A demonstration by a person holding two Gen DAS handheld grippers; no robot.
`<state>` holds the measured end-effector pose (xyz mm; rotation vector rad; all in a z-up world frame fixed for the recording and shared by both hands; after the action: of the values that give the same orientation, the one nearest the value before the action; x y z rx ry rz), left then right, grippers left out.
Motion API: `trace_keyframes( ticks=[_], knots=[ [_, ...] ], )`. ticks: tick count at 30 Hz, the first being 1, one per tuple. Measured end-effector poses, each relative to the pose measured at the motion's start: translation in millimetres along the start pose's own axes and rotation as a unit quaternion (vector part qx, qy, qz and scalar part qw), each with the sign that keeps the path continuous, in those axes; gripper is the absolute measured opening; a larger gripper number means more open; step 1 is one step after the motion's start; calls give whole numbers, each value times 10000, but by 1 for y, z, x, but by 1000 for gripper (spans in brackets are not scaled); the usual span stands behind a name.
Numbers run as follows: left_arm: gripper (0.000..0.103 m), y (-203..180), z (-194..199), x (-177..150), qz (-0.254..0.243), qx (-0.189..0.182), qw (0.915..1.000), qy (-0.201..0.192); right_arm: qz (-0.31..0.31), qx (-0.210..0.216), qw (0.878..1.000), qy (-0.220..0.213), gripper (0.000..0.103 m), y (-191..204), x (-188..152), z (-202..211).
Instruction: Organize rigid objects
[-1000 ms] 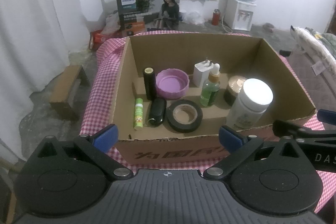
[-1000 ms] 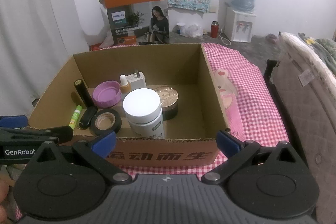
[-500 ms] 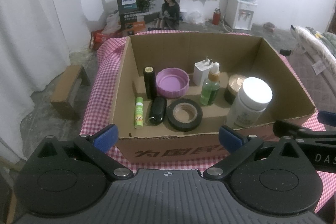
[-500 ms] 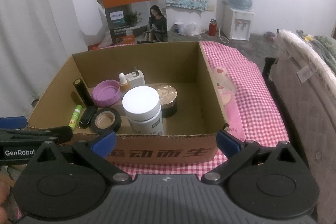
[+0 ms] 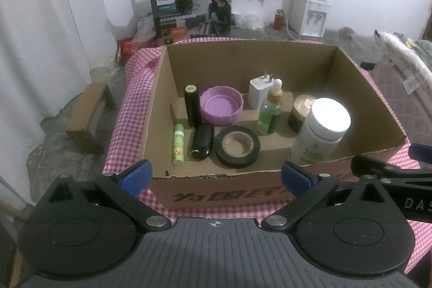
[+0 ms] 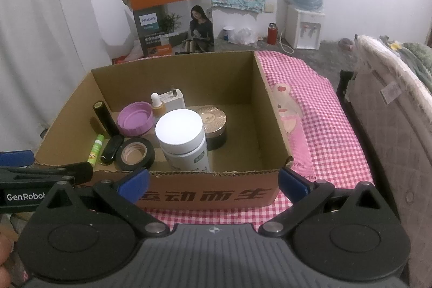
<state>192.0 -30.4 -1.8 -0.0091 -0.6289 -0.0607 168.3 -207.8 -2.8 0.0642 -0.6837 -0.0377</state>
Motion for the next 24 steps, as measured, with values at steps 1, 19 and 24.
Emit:
trace_keyframes(
  ticks=[1, 19, 24],
  knots=[
    [102, 0, 0, 0, -1, 2, 10000, 2, -10, -1, 10000, 7, 103, 0, 0, 0],
    [102, -1, 1, 0, 0, 5, 10000, 3, -9, -6, 10000, 9, 103, 0, 0, 0],
    [102, -2, 2, 1, -1, 21, 10000, 2, -9, -1, 10000, 9, 103, 0, 0, 0]
  ],
)
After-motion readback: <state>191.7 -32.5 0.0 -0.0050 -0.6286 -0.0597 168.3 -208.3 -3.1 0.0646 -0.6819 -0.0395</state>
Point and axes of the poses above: each gripper's, at about its wrist camera, not at the fingertips, and z roughly against the way its jaws point, y to its left, x to its top, the point moved 5 cm from there along -z, roughly the way its jaws point, and after that the axes turned 6 degrees about y, right-handed, at the moved point
